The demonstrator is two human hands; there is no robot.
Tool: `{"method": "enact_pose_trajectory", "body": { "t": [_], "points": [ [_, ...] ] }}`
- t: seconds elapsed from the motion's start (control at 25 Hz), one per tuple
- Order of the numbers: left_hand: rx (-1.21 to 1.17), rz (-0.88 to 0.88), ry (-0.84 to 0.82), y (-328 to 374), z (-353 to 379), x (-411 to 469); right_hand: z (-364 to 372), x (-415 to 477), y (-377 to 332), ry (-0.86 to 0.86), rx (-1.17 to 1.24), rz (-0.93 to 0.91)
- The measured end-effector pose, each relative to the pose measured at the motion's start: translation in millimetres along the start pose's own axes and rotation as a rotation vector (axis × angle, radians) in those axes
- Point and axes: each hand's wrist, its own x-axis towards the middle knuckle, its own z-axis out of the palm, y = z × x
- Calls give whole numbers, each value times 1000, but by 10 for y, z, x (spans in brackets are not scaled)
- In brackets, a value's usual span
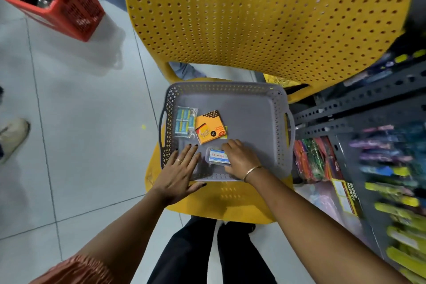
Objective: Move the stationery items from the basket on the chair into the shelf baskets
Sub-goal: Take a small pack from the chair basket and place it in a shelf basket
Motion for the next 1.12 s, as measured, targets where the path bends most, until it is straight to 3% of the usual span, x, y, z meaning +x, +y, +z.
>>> {"method": "enact_pose_trajectory", "body": {
  "t": [0.2,0.44,0.76,0.92,1.12],
  "points": [
    [44,109,8,164,-519,66,-490,-636,194,185,121,189],
    [78,295,160,896,-1463,349,-1291,-1949,452,502,185,376],
    [212,688,418,3083,-2427,-17,-1679,-4869,425,820,104,606],
    [199,817,540,4404,-2659,-517,-1402,-6307,398,853,107,773],
    [181,1057,572,5831,-2647,-995,-782,-7709,539,856,198,1035]
  ]
}}
